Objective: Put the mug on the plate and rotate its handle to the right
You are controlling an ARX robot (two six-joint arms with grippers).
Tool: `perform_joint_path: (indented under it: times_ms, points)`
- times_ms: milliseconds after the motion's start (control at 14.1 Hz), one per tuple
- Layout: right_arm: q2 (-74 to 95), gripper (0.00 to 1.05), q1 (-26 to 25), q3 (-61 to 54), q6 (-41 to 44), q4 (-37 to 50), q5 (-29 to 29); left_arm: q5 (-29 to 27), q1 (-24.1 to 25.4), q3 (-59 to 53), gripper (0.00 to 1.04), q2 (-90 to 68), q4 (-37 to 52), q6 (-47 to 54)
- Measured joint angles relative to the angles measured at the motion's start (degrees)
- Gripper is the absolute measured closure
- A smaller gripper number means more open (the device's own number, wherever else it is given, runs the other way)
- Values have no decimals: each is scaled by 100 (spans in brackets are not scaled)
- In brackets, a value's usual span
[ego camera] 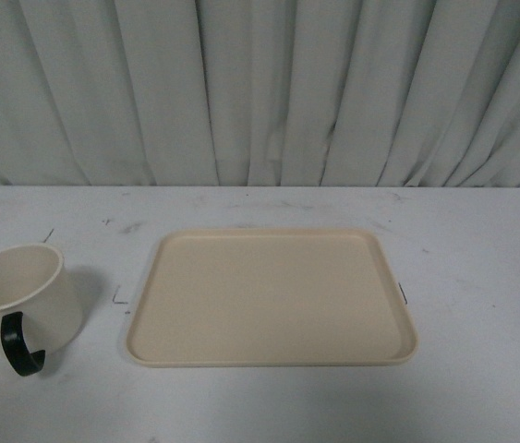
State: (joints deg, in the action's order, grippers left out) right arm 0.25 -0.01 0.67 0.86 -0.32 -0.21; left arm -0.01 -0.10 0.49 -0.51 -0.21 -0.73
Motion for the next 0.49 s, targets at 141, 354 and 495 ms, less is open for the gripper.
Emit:
perform_joint_path:
  times_ms: [141, 354, 495]
  points:
    - [0, 6, 0, 0, 0, 0, 0, 0, 0, 0, 7, 0, 0, -2]
    - [0, 6, 0, 0, 0, 0, 0, 0, 0, 0, 7, 0, 0, -2]
    - [0, 6, 0, 0, 0, 0, 0, 0, 0, 0, 7, 0, 0, 0]
